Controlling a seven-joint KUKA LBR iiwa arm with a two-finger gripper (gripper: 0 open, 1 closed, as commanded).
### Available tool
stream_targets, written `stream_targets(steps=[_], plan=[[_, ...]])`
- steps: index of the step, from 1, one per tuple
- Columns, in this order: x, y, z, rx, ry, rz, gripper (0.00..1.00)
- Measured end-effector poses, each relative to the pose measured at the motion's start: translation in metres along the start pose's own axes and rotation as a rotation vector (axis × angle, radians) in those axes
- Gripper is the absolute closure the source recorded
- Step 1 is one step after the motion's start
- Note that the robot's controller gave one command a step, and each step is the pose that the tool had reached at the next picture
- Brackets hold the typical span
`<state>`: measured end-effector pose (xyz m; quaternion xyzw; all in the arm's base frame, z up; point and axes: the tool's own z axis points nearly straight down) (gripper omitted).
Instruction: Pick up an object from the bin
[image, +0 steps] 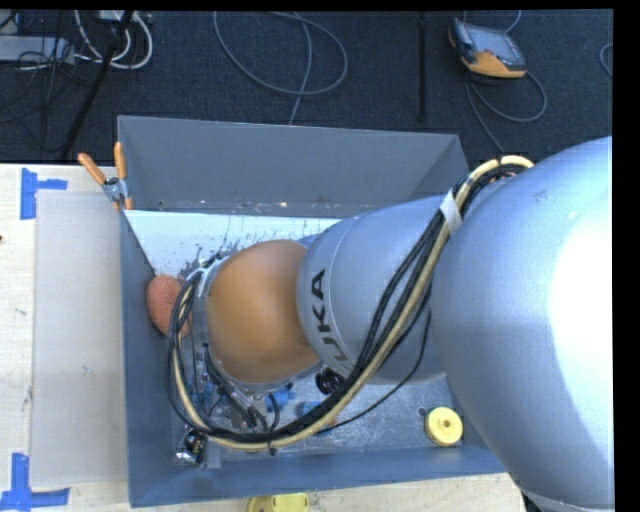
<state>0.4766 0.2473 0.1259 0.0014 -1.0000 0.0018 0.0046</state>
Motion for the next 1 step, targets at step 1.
stream_targets(steps=[1], plan=[[-0.0023,-0.0013,-0.0043,-0.003,-0.006,0.006,0.00]])
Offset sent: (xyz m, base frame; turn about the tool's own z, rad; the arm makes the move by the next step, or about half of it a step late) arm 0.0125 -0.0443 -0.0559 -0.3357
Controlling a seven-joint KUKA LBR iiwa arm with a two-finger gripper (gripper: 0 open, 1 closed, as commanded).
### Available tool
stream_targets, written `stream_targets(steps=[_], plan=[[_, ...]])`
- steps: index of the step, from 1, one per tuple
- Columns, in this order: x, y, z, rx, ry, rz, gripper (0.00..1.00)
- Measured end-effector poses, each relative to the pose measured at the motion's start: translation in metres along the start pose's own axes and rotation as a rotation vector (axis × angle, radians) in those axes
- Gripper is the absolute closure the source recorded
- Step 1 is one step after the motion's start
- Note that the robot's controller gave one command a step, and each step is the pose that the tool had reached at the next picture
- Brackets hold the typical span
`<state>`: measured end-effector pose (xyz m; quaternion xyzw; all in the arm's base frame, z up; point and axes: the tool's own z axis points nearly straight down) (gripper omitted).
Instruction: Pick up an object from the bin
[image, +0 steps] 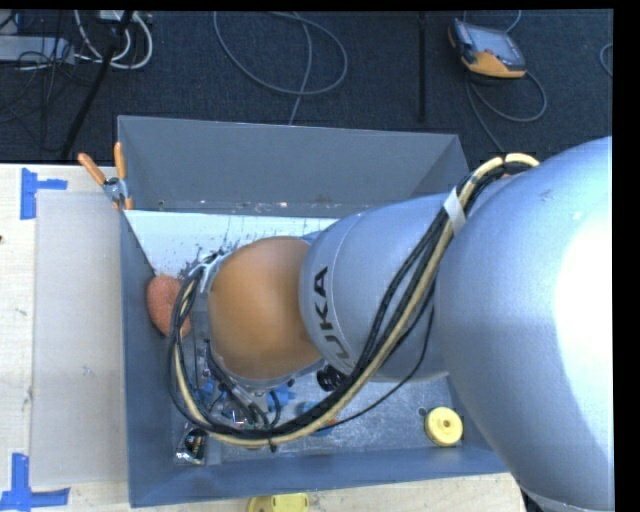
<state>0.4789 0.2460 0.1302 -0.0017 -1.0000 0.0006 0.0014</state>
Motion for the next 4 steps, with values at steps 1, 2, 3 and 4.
stream_targets(steps=[1,2,3,4], plan=[[-0.009,-0.033,0.049,-0.003,-0.006,-0.291,0.00],[-0.001,-0.052,0.055,-0.009,-0.036,-0.304,0.00],[-0.010,-0.006,0.060,-0.002,-0.007,-0.249,0.00],[-0.011,0.019,0.059,0.001,-0.009,-0.364,0.00]])
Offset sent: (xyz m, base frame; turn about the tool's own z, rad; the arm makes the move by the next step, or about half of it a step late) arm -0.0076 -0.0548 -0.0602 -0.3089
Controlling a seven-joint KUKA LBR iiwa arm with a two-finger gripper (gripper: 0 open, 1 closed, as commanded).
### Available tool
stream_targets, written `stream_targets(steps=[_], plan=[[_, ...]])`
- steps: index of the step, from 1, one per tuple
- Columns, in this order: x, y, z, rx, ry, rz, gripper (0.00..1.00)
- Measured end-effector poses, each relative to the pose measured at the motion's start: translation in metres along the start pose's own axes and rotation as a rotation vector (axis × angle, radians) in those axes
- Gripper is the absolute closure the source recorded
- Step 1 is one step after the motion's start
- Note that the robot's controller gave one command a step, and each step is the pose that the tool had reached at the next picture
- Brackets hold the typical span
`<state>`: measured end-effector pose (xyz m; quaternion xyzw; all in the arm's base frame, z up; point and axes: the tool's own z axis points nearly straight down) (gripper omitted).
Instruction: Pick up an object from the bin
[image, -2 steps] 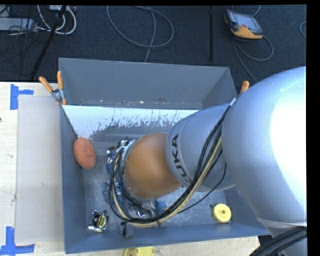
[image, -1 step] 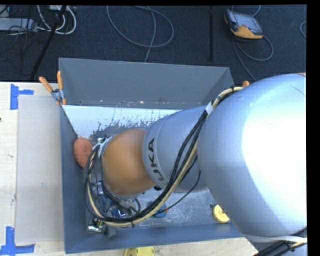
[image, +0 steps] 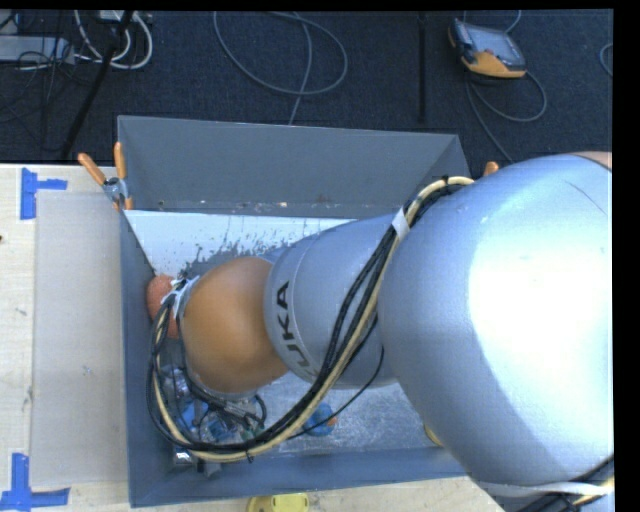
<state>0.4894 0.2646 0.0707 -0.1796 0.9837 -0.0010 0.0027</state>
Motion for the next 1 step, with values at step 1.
stream_targets(steps=[1], plan=[[0.0075,-0.0242,-0.0004,-0.003,-0.005,0.119,1.00]])
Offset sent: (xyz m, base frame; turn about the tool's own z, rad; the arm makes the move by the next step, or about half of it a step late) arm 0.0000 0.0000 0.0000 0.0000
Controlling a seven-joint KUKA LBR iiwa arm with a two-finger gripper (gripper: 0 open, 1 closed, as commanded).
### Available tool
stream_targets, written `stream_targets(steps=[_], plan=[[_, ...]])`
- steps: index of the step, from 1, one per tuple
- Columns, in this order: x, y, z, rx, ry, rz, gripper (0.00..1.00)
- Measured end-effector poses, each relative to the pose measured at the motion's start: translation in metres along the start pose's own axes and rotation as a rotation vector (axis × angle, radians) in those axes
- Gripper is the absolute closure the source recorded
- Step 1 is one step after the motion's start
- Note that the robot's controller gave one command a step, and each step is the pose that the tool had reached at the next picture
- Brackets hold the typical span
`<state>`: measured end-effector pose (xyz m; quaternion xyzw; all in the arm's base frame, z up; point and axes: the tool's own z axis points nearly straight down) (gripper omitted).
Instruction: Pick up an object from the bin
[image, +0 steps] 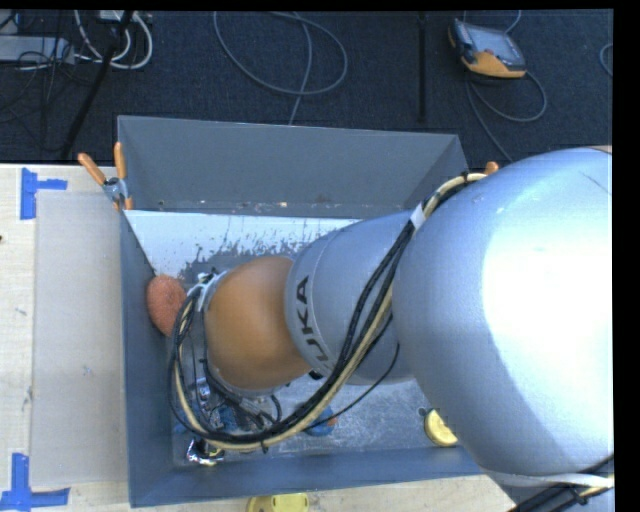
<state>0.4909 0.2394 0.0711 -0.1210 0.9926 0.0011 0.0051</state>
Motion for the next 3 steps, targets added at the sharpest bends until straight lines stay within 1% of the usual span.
stream_targets(steps=[1,2,3], plan=[[0.000,0.000,0.000,0.000,0.000,0.001,1.00],[0.002,-0.001,-0.006,0.002,0.007,0.001,1.00],[0.003,-0.001,-0.027,0.003,0.016,0.002,1.00]])
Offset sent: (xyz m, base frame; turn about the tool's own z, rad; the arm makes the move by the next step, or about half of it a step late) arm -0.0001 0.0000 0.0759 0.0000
